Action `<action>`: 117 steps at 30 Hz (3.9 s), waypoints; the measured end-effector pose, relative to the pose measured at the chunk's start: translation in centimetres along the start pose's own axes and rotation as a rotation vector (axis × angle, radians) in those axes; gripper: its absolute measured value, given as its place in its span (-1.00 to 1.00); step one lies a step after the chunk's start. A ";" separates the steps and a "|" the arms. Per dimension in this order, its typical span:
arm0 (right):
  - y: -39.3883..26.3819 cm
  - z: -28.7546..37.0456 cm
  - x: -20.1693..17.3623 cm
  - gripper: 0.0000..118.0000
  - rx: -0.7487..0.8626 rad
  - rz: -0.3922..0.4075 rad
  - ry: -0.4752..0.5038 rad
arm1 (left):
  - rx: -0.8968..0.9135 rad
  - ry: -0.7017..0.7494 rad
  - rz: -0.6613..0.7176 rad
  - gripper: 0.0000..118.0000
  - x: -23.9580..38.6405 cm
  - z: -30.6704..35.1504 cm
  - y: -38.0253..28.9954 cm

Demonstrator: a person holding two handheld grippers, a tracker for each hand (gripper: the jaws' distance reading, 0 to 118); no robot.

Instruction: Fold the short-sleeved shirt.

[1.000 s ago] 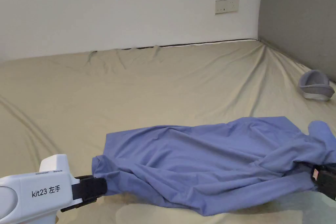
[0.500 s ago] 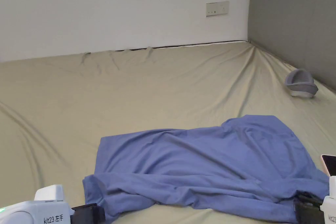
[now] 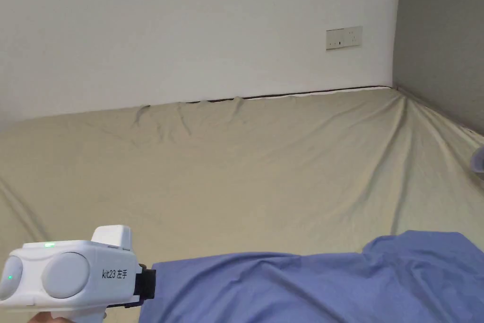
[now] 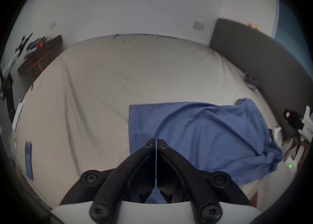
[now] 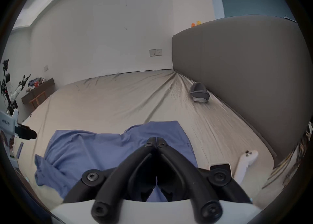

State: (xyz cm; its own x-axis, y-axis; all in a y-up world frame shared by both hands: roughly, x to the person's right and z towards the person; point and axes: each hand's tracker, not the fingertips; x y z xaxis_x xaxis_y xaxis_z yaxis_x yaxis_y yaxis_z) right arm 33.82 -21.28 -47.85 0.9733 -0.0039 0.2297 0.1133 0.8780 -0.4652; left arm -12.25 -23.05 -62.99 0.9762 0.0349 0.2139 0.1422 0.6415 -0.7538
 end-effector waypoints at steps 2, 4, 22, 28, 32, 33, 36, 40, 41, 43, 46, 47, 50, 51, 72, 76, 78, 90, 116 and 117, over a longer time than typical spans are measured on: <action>0.4 -2.5 0.2 -1.00 -0.007 -0.005 0.004 | -0.008 0.039 -0.017 -0.98 0.5 -3.2 1.5; 0.7 -5.0 0.5 -1.00 -0.035 -0.060 0.030 | -0.042 0.042 -0.011 -0.75 0.3 -6.7 3.0; -0.4 -11.8 1.5 0.29 -0.152 -0.050 0.037 | -0.157 -0.007 -0.098 -0.93 0.0 -15.3 4.2; 0.5 -15.6 2.7 0.45 -0.226 0.017 -0.058 | -0.161 -0.047 -0.027 -0.93 -1.5 -15.2 4.4; 0.2 -20.5 3.8 0.45 -0.325 0.043 -0.112 | -0.159 -0.090 0.040 -0.93 -2.3 -15.0 4.4; -0.2 -21.8 4.3 0.45 -0.345 0.031 -0.103 | -0.155 -0.098 0.043 -0.93 -2.5 -14.9 4.4; -1.6 -24.6 4.9 0.45 -0.444 -0.062 -0.042 | -0.136 -0.131 0.092 -0.93 -3.0 -14.3 4.3; -0.8 -22.4 5.2 -0.54 -0.353 -0.089 -0.017 | -0.088 -0.185 0.086 -0.93 -2.9 -12.1 4.5; -0.8 -21.6 4.9 -0.95 -0.336 -0.080 0.007 | -0.083 -0.194 0.089 -0.93 -2.8 -11.9 4.7; -0.1 -20.5 4.0 -0.95 -0.347 -0.064 -0.015 | -0.092 -0.216 0.119 -0.93 -2.7 -11.6 5.0; 0.8 -17.2 3.8 -0.95 -0.258 -0.101 0.034 | -0.068 -0.227 0.104 -0.93 -2.4 -9.8 5.2; 1.2 -16.0 3.8 -0.95 -0.223 -0.120 0.041 | -0.061 -0.227 0.113 -0.93 -2.4 -9.1 5.3; 2.5 -11.6 4.3 -0.95 -0.169 -0.178 0.090 | 0.003 -0.218 0.107 -0.93 -2.7 -5.3 5.4; 2.8 -9.9 4.3 -0.95 -0.135 -0.195 0.095 | 0.028 -0.219 0.102 -0.93 -2.8 -3.7 5.2; -14.5 14.6 1.6 -0.95 -0.293 -0.117 -0.139 | -0.006 -0.044 0.195 -0.93 -2.3 10.4 -17.9; -15.3 13.3 2.0 -0.93 -0.318 -0.105 -0.161 | -0.030 -0.047 0.204 -0.93 -1.9 9.2 -18.6; -15.0 13.3 1.7 -0.26 -0.320 -0.083 -0.177 | -0.031 -0.028 0.206 -0.71 -2.0 9.3 -18.4; -6.6 16.1 -3.1 -0.80 0.074 0.084 -0.114 | 0.114 0.016 0.210 0.08 -2.6 14.2 -15.3; -8.5 5.5 -10.4 -0.99 -0.119 0.174 0.140 | -0.025 -0.158 0.298 0.98 -2.3 3.4 -14.9; -8.2 5.8 -10.3 -0.99 -0.101 0.168 0.146 | -0.052 -0.176 0.289 0.97 -2.2 2.7 -14.8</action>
State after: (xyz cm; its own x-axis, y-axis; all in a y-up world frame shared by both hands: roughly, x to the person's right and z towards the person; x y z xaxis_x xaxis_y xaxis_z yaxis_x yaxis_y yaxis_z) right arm 21.71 -25.63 -41.47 0.9978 0.0628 0.0196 -0.0403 0.8197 -0.5713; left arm -16.91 -30.54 -50.66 0.9349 0.3441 0.0869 -0.1239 0.5458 -0.8287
